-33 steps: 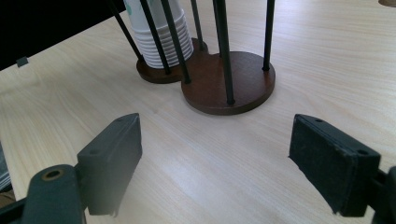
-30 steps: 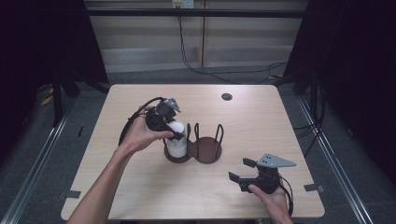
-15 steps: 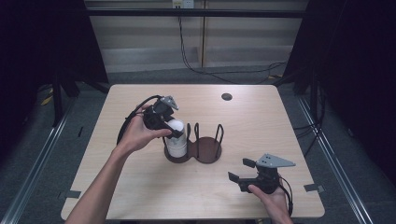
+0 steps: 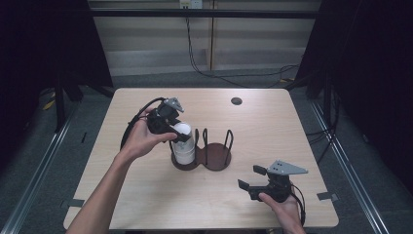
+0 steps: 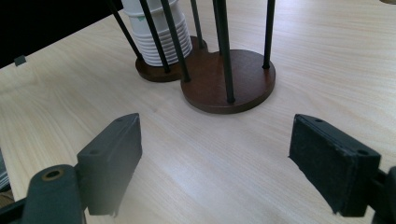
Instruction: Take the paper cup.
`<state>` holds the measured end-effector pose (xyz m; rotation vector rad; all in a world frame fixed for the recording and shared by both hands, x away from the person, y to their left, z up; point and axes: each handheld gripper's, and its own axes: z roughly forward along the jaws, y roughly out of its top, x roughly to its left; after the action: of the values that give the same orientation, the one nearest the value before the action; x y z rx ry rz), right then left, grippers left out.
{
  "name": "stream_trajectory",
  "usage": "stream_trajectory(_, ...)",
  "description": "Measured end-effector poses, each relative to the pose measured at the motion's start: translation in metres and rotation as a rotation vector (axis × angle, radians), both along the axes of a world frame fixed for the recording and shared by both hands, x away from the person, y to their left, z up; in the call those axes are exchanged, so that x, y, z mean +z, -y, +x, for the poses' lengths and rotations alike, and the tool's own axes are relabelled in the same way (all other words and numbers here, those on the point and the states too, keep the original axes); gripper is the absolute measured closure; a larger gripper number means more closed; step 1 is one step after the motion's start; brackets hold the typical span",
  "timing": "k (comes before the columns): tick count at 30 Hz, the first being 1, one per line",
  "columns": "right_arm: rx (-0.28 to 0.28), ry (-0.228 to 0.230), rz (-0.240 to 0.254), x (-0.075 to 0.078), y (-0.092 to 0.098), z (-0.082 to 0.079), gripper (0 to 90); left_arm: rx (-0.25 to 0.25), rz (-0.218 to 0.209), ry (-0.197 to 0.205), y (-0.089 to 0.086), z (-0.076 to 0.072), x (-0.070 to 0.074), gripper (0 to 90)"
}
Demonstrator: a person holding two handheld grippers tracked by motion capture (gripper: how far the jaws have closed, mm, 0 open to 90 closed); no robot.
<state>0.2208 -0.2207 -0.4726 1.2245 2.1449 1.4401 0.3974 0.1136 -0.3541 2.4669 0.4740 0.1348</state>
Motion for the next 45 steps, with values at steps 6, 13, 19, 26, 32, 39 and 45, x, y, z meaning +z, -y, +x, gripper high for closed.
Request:
stream_trajectory(6, 0.001, -0.004, -0.004, 0.0, -0.001, 0.0, 16.6, 0.008, -0.012, -0.006, 0.001, -0.001, 0.001, 35.4)
stream_trajectory(13, 0.003, -0.006, -0.003, 0.0, -0.001, 0.0, 16.7, 0.021, -0.031, -0.004, -0.004, -0.001, 0.005, 35.5)
stream_trajectory(19, 0.003, -0.005, -0.005, 0.0, -0.001, 0.0, 16.7, 0.027, -0.056, 0.018, -0.009, -0.004, 0.011, 35.5)
stream_trajectory(26, 0.005, -0.006, -0.006, 0.0, -0.001, 0.0, 16.7, 0.026, -0.072, 0.03, -0.011, -0.008, 0.015, 35.5)
stream_trajectory(32, 0.003, -0.007, -0.003, 0.0, -0.001, 0.0, 16.7, 0.03, -0.1, 0.05, -0.012, -0.012, 0.02, 35.6)
stream_trajectory(39, 0.006, -0.005, -0.002, 0.0, -0.001, 0.0, 16.7, 0.059, -0.135, 0.063, -0.016, -0.011, 0.025, 35.7)
stream_trajectory(45, 0.002, -0.007, -0.001, 0.0, -0.001, 0.0, 16.6, 0.065, -0.168, 0.061, -0.019, -0.011, 0.027, 35.8)
